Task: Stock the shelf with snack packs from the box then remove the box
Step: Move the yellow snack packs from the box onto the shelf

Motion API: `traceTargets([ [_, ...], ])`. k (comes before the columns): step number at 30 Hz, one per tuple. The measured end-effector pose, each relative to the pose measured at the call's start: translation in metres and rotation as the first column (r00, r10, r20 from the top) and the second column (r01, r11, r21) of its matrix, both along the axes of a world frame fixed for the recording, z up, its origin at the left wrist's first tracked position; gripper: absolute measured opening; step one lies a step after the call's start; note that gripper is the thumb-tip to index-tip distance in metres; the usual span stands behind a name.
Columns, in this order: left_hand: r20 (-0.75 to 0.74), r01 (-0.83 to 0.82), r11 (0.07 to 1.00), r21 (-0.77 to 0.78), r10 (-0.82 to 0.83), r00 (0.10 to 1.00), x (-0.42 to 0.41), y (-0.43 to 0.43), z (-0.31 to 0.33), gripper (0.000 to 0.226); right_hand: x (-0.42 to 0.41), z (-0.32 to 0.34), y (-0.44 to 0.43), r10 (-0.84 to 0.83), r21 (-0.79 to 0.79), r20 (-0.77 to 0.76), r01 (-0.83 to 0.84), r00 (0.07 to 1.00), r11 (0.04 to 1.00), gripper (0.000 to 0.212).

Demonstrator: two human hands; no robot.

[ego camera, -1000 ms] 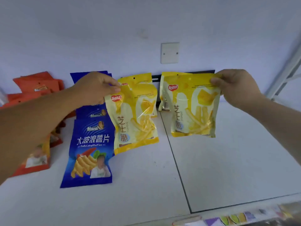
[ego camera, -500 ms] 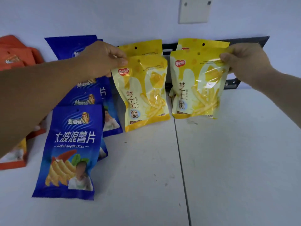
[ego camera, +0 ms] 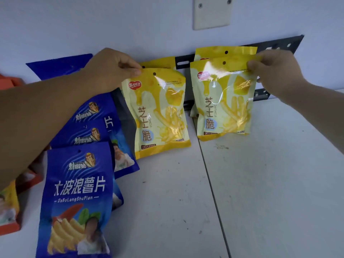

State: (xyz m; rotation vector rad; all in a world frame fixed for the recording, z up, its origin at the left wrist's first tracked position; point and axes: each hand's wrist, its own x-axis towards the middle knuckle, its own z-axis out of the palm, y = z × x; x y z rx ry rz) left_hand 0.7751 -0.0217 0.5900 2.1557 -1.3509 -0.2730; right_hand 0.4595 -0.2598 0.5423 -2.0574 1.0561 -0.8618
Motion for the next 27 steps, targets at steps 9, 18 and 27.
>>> traceTargets([
  [9,0.007,0.026,0.999,0.029,-0.027,1.000,-0.002,0.007,-0.011,0.021,0.002,0.009,0.008,-0.044,0.065,-0.044,0.047,0.998,0.997,0.020],
  [18,0.078,-0.018,0.999,-0.049,0.021,0.997,-0.015,0.011,-0.002,0.024,-0.001,0.010,0.008,-0.039,0.080,-0.136,0.050,0.990,0.996,0.031],
  [27,0.044,0.031,0.999,-0.005,-0.031,0.999,-0.041,0.024,-0.001,0.015,-0.013,0.013,0.020,0.004,-0.053,-0.071,-0.008,0.997,0.999,0.029],
])
